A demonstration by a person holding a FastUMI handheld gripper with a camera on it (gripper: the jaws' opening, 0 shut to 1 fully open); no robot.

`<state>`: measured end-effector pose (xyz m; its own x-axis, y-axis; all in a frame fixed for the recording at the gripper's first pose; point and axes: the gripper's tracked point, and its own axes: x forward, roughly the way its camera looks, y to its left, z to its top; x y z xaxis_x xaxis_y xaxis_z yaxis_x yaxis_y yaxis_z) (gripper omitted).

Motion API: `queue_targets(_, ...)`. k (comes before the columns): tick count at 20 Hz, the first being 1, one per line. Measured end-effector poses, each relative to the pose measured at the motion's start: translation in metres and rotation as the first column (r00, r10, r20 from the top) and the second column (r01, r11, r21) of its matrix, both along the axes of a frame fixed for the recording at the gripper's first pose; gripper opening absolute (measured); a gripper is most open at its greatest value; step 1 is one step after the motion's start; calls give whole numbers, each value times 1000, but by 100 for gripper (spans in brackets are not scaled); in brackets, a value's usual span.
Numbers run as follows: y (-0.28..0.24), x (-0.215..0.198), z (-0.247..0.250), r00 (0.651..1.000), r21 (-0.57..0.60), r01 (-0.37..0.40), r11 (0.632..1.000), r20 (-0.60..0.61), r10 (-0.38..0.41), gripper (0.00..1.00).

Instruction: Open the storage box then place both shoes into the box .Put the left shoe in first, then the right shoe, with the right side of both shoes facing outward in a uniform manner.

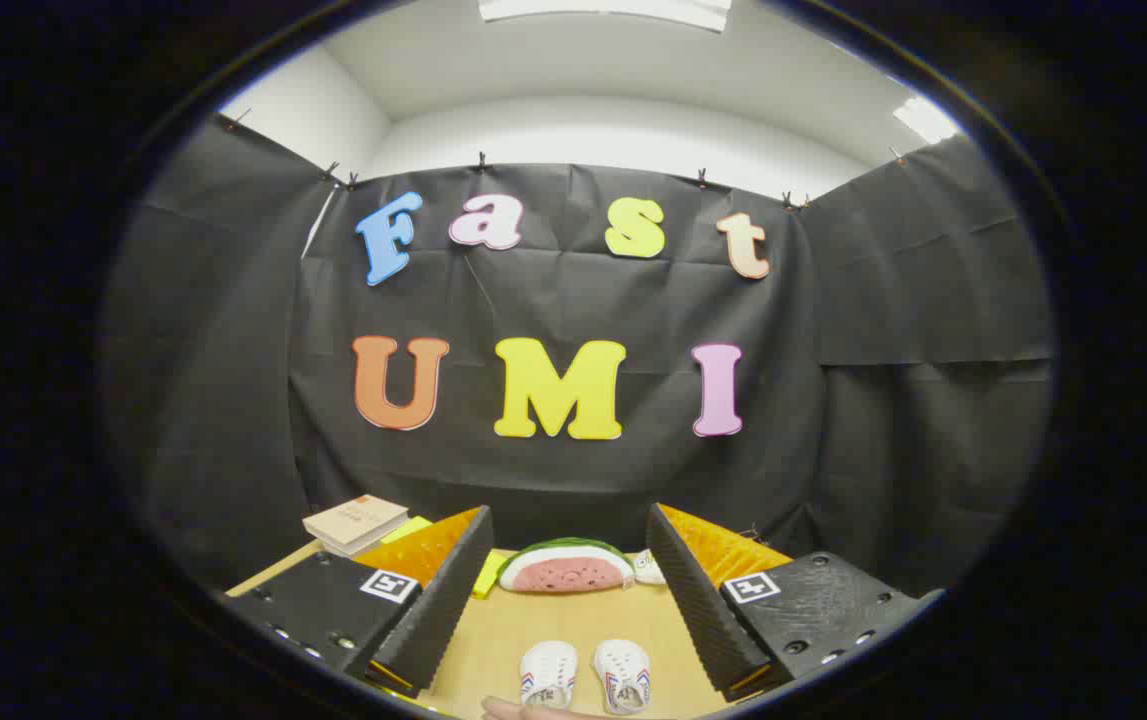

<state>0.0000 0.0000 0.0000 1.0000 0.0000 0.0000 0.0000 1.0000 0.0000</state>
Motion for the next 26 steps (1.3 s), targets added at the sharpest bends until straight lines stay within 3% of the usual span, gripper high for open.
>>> queue_targets(11,-24,2,0,998,-2,-50,999,-23,50,95)
queue_targets(16,-42,8,-12,998,-2,-34,999,-47,34,95)
queue_targets(22,-39,36,-71,979,14,-84,996,-184,85,95)
queue_targets(26,-17,66,-123,936,82,-146,986,-311,165,95)
